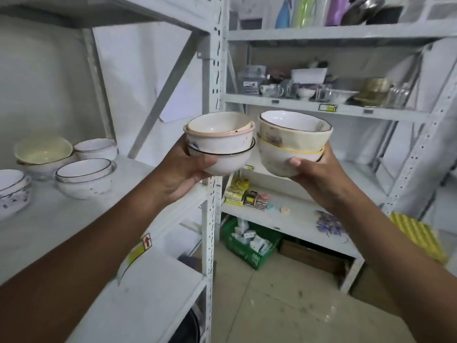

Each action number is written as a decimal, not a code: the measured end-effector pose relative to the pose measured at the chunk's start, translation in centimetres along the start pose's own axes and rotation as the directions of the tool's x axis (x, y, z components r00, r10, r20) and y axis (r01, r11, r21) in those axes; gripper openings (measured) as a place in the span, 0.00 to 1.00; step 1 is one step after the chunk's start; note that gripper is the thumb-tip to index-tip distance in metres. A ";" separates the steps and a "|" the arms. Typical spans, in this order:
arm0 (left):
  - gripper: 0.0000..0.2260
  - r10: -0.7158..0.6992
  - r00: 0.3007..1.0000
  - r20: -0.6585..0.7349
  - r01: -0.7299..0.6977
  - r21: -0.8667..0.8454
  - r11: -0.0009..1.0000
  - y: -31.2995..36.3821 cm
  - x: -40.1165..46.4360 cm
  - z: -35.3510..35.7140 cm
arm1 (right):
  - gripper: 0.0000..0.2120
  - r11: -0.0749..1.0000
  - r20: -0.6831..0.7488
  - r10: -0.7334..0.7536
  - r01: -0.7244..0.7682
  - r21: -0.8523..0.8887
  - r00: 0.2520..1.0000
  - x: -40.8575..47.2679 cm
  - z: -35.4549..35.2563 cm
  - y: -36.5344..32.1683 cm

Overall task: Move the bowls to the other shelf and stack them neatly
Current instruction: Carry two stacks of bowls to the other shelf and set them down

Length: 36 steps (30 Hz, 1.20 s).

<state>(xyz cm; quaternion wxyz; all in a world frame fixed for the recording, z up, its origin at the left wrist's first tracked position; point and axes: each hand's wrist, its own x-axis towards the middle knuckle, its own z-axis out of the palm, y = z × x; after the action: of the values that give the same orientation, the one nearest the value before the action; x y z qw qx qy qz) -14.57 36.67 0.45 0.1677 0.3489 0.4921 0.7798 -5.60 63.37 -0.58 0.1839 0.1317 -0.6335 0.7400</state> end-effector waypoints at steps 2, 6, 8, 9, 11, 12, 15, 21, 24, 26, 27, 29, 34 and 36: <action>0.53 -0.013 0.999 0.035 0.014 -0.018 1.000 -1.4 2.2 1.5 | 0.46 1.000 -0.022 -0.011 0.011 -0.006 1.000 0.2 -2.7 -0.3; 0.46 -0.028 0.993 0.118 0.035 -0.057 0.998 -4.3 6.5 4.1 | 0.43 0.999 -0.040 -0.024 0.022 -0.045 0.999 0.6 -7.7 -0.8; 0.45 -0.028 0.989 0.145 0.037 -0.060 0.998 -5.6 8.4 5.2 | 0.43 0.998 -0.046 -0.037 0.034 -0.060 0.998 0.9 -9.8 -1.2; 0.44 -0.030 0.988 0.152 0.040 -0.065 0.997 -6.2 9.4 5.7 | 0.43 0.997 -0.052 -0.043 0.039 -0.062 0.998 1.1 -10.8 -1.3; 0.44 -0.036 0.987 0.159 0.050 -0.086 0.995 -7.5 11.3 6.7 | 0.44 0.997 -0.058 -0.050 0.046 -0.064 0.997 1.6 -12.8 -1.5; 0.45 -0.037 0.986 0.162 0.053 -0.095 0.994 -8.1 12.3 7.1 | 0.44 0.997 -0.061 -0.053 0.049 -0.064 0.997 1.9 -13.7 -1.6; 0.50 -0.037 0.985 0.166 0.053 -0.092 0.994 -9.5 15.0 8.4 | 0.44 0.997 -0.075 -0.058 0.053 -0.063 0.995 3.0 -16.1 -1.9; 0.52 -0.045 0.986 0.163 0.060 -0.089 0.994 -12.5 20.5 8.6 | 0.44 0.996 -0.099 -0.054 0.046 -0.078 0.994 5.5 -20.8 -1.5; 0.52 -0.051 0.986 0.161 0.065 -0.083 0.994 -13.6 23.4 8.1 | 0.44 0.996 -0.108 -0.051 0.042 -0.080 0.993 7.2 -22.5 -0.8; 0.52 -0.058 0.984 0.166 0.074 -0.091 0.993 -14.2 25.3 7.8 | 0.44 0.996 -0.119 -0.052 0.043 -0.075 0.992 8.5 -23.4 -0.2; 0.52 -0.059 0.984 0.170 0.076 -0.095 0.993 -14.6 26.2 7.6 | 0.44 0.996 -0.122 -0.055 0.046 -0.077 0.991 9.1 -23.9 0.1; 0.51 -0.057 0.981 0.185 0.078 -0.107 0.991 -15.2 28.0 7.2 | 0.44 0.995 -0.125 -0.057 0.046 -0.089 0.991 10.5 -24.7 0.8; 0.47 -0.043 0.969 0.243 0.077 -0.135 0.988 -16.7 32.8 6.1 | 0.43 0.993 -0.151 -0.086 0.072 -0.098 0.985 13.8 -26.4 1.9; 0.46 -0.041 0.968 0.246 0.077 -0.136 0.988 -17.4 34.5 5.7 | 0.42 0.990 -0.162 -0.106 0.089 -0.110 0.981 15.0 -26.7 2.4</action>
<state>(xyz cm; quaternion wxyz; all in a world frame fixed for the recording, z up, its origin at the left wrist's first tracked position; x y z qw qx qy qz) -36.16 69.24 -0.31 0.2745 0.4136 0.4203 0.7596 -19.08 90.98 -0.61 0.2790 0.0905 -0.6456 0.7051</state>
